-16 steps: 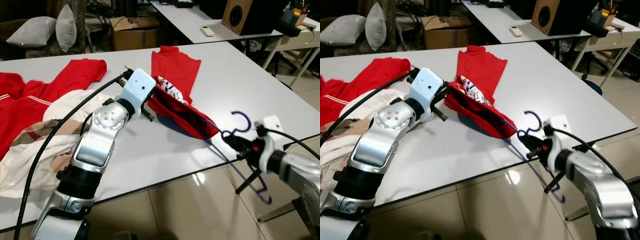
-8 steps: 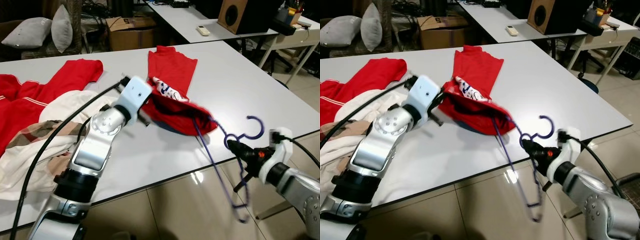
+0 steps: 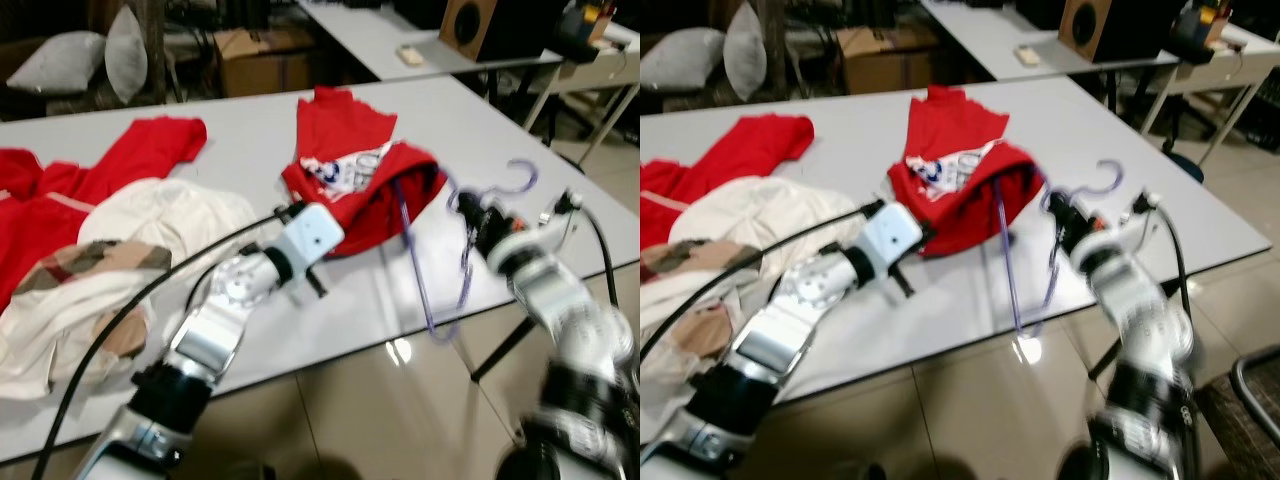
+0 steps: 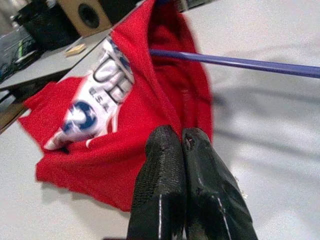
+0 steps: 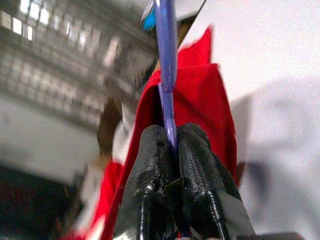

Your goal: Hang hanger

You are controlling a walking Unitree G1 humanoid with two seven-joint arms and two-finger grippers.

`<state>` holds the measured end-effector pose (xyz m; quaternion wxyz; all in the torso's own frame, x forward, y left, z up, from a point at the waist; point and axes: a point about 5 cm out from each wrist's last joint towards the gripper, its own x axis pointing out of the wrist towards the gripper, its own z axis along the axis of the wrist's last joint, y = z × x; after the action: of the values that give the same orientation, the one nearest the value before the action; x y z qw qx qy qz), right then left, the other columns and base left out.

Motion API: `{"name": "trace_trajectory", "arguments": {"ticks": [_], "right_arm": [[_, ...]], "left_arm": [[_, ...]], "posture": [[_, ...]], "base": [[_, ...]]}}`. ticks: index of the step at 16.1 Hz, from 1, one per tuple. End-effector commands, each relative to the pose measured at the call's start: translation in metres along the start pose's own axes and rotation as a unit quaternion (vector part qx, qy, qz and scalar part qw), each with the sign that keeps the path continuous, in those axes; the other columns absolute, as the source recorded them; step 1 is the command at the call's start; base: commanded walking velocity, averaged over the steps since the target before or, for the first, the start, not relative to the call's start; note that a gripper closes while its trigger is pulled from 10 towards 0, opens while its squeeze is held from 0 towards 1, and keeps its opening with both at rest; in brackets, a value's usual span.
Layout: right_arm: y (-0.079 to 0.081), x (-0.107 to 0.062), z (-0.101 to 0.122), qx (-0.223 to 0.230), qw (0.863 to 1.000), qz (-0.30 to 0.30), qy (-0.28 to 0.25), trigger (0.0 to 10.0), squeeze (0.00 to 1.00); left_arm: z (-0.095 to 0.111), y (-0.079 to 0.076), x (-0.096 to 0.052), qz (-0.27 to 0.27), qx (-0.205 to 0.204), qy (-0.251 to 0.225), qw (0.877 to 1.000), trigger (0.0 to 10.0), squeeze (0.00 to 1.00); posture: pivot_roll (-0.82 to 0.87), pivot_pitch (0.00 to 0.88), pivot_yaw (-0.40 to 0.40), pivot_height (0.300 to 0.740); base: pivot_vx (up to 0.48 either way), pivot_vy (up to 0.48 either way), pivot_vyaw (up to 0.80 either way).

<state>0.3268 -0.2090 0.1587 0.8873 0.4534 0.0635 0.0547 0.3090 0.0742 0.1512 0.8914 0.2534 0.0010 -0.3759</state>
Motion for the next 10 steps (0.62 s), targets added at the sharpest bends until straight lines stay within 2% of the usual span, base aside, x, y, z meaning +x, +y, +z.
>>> {"name": "trace_trajectory", "arguments": {"ticks": [1, 2, 3, 5, 8, 9, 10], "right_arm": [[-0.007, 0.001, 0.007, 0.031, 0.999, -0.018, -0.033, 10.0, 0.0], [-0.003, 0.012, 0.01, 0.082, 0.995, -0.008, -0.053, 10.0, 0.0], [0.0, 0.017, 0.011, 0.086, 0.995, -0.005, -0.057, 10.0, 0.0], [0.003, 0.026, 0.012, 0.099, 0.993, -0.001, -0.07, 10.0, 0.0], [0.007, 0.035, 0.014, 0.132, 0.988, 0.009, -0.083, 10.0, 0.0], [0.014, 0.04, 0.013, 0.132, 0.987, 0.023, -0.084, 10.0, 0.0], [0.016, 0.042, 0.012, 0.133, 0.987, 0.026, -0.084, 10.0, 0.0]], "left_arm": [[0.005, -0.004, 0.0, -0.018, 0.006, -0.014, 1.0, 2.0, 0.0], [0.003, -0.009, -0.002, -0.038, 0.008, -0.013, 0.999, 1.8, 0.0], [0.003, -0.01, -0.004, -0.049, 0.006, -0.014, 0.999, 1.6, 0.0], [0.008, -0.012, -0.006, -0.07, -0.013, -0.029, 0.997, 0.0, 0.0], [0.013, -0.017, -0.011, -0.106, -0.001, -0.043, 0.993, 0.0, 0.0], [0.016, -0.021, -0.013, -0.121, 0.014, -0.05, 0.991, 0.0, 0.0], [0.019, -0.022, -0.013, -0.122, 0.01, -0.059, 0.991, 0.0, 0.0]], "posture": [[-0.05, 0.0, -0.016, 0.74], [-0.05, 0.0, -0.016, 0.74], [-0.05, 0.0, -0.017, 0.74], [-0.05, 0.0, -0.021, 0.74], [-0.04, 0.0, -0.03, 0.74], [-0.04, 0.0, -0.033, 0.74], [-0.04, 0.0, -0.034, 0.74]], "base": [[0.0, 0.0, 0.0], [0.0, 0.0, 0.0], [0.0, 0.0, 0.0], [0.0, 0.0, 0.0], [0.0, 0.0, 0.0], [0.0, 0.0, 0.0], [0.0, 0.0, 0.0]]}}
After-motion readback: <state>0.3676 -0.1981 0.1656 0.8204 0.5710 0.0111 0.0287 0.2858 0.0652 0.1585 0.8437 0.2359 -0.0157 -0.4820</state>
